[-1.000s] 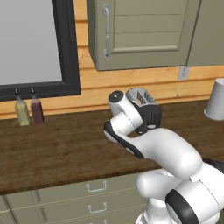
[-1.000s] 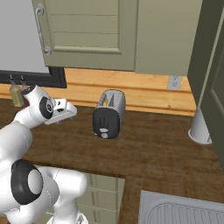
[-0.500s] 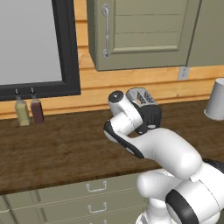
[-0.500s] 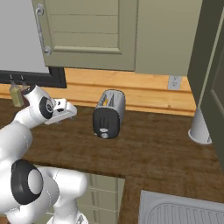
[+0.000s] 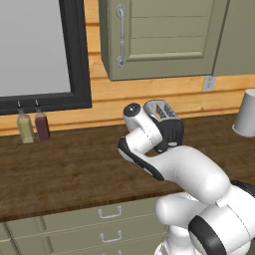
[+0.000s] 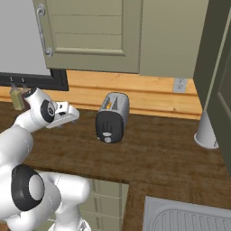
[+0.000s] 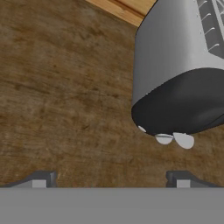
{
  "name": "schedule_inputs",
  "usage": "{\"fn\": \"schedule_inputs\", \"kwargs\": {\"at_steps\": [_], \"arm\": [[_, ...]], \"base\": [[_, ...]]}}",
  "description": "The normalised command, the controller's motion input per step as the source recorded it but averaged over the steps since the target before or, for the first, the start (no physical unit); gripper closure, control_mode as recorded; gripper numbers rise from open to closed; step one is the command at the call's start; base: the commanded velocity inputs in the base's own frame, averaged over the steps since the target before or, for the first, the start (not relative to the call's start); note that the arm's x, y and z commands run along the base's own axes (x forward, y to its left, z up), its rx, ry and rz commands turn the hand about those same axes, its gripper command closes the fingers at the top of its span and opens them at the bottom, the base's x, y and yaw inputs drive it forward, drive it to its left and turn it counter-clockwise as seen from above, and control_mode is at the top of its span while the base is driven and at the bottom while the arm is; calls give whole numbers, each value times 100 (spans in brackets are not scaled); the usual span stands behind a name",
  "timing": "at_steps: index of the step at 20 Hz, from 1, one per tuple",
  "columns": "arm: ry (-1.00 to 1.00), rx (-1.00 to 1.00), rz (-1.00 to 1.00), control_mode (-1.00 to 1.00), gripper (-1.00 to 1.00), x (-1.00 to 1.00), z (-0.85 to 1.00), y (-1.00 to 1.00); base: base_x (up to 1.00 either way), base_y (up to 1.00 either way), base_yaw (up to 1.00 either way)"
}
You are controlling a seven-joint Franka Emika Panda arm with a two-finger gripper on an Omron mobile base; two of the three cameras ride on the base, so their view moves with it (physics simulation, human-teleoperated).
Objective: Start the toaster. Once the lever pops up, take the bread to the plate on the dining counter.
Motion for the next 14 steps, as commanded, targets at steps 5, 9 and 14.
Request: {"fn": "schedule_inputs", "kwargs": {"at_steps": [5,9,14], "arm": [[0,0,0,-100,-100,0,0,0],[0,0,0,-100,-100,0,0,0],[0,0,0,-100,-100,0,0,0]], "base": [[0,0,0],[0,0,0],[0,0,0]]}}
